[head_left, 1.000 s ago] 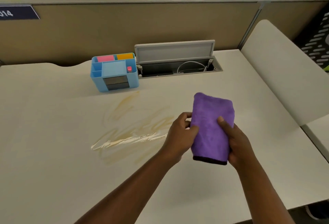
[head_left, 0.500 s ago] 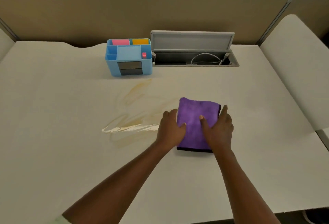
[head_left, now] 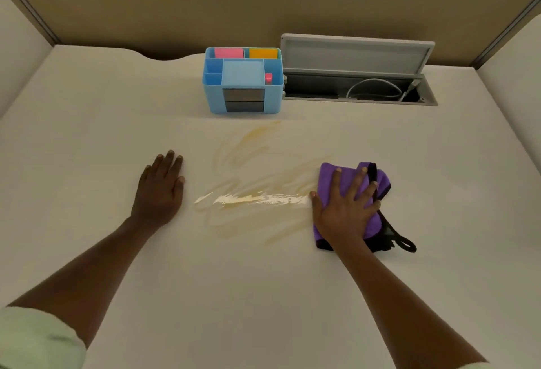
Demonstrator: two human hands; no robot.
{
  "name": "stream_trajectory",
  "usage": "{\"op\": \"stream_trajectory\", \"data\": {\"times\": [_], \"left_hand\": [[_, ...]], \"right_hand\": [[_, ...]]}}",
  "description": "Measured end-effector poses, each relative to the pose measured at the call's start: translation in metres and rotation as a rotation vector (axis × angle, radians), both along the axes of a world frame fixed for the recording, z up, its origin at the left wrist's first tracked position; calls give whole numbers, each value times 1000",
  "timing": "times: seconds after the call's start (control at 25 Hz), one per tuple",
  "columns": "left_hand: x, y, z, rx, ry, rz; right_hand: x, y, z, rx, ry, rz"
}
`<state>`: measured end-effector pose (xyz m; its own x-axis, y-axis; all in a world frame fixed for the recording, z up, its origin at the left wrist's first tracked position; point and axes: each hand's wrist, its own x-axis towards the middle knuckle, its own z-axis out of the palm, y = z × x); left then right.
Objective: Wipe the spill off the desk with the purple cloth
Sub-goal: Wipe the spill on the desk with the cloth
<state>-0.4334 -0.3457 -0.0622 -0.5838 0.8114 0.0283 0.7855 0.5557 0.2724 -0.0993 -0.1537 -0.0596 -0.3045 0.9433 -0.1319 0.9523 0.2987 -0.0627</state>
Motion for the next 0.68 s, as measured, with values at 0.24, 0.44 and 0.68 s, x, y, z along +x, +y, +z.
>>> {"op": "stream_trajectory", "data": {"times": [0.24,0.44,0.68], "left_hand": [[-5,-1,-10,13,-32,-12],[-6,-5,-13,55,-57,-19],[-7,-5,-18,82,-51,-21]], "right_hand": [[-25,13,1,58,83,-15],[-13,-64,-3,130,150,381],[0,25,7,110,106,91]]}}
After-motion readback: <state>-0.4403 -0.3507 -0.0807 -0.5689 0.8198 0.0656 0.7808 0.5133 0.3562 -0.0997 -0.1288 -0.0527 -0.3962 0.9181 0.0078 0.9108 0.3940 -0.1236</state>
